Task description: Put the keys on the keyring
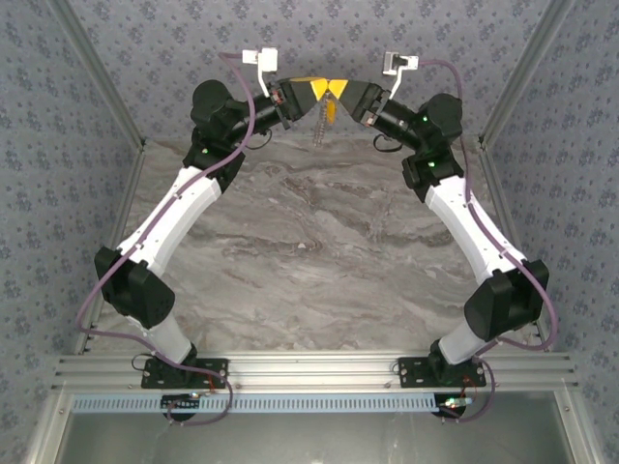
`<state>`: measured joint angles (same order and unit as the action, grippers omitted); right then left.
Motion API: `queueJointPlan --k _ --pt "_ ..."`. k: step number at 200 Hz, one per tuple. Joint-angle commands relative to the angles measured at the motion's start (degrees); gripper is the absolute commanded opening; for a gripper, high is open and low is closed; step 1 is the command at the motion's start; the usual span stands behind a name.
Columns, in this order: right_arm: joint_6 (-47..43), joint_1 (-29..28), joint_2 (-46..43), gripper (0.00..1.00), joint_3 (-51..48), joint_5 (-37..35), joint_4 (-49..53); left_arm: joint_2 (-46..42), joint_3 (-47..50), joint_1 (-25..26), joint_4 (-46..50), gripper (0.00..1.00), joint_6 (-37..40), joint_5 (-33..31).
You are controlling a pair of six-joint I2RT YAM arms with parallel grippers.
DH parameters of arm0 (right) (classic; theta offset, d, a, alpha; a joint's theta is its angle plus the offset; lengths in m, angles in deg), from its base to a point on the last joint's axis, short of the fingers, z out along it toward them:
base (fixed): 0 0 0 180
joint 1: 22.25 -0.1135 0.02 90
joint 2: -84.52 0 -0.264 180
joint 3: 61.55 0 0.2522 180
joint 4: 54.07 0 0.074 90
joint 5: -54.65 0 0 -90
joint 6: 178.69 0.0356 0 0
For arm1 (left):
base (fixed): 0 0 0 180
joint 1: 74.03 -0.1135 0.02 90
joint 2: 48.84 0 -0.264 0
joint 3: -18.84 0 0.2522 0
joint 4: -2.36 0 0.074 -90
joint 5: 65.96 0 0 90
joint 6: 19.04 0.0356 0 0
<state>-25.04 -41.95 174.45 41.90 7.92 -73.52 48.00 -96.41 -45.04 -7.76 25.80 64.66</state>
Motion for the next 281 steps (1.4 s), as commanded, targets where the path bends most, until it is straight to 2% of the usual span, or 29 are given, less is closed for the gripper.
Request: queueJointPlan --k 1,17,45,66,81,106,124,148,178,230,281 --pt "-0.50 -0.29 0.18 0.08 2.32 0.98 -0.92 -2.44 -0.20 0.63 -3.39 0.00 -0.43 0.08" --pt "-0.54 -0.08 -0.06 0.00 2.11 1.32 -0.56 -2.35 -0.20 0.69 -3.39 0.00 -0.40 0.07" --pt "-1.47 1.30 -0.97 0.00 1.79 2.77 2.05 -2.44 -1.14 0.51 -0.69 0.00 1.20 0.54" --pt "-5.34 2.76 -2.48 0.00 2.23 6.09 9.12 -3.07 -2.87 -0.02 5.38 0.24 5.42 1.56" --pt "-9.27 4.00 -3.18 0.00 3.31 9.51 15.92 -3.79 -3.77 -0.44 9.44 0.37 8.91 2.13" --pt "-19.34 5.57 -4.66 0.00 5.94 13.34 30.57 -4.19 -6.15 -1.17 17.06 0.46 14.77 4.29" --pt "-29.59 6.22 -5.41 0.00 9.25 13.10 43.21 -3.92 -8.36 -1.31 23.55 0.50 19.52 6.14" --pt "-39.90 6.51 -5.70 0.00 13.59 11.83 56.04 -2.85 -12.78 -1.34 33.60 0.53 26.24 8.38" --pt "-44.48 6.96 -5.73 0.00 16.48 11.79 62.03 -1.72 -15.47 -1.31 39.52 0.53 29.92 11.37" --pt "-44.50 6.68 -6.09 0.00 17.28 13.59 62.07 0.78 -19.30 -1.10 42.73 0.49 29.63 16.99" --pt "-40.81 5.47 -6.74 0.00 15.52 14.67 56.94 2.56 -21.24 0.20 44.59 0.46 29.59 18.90"
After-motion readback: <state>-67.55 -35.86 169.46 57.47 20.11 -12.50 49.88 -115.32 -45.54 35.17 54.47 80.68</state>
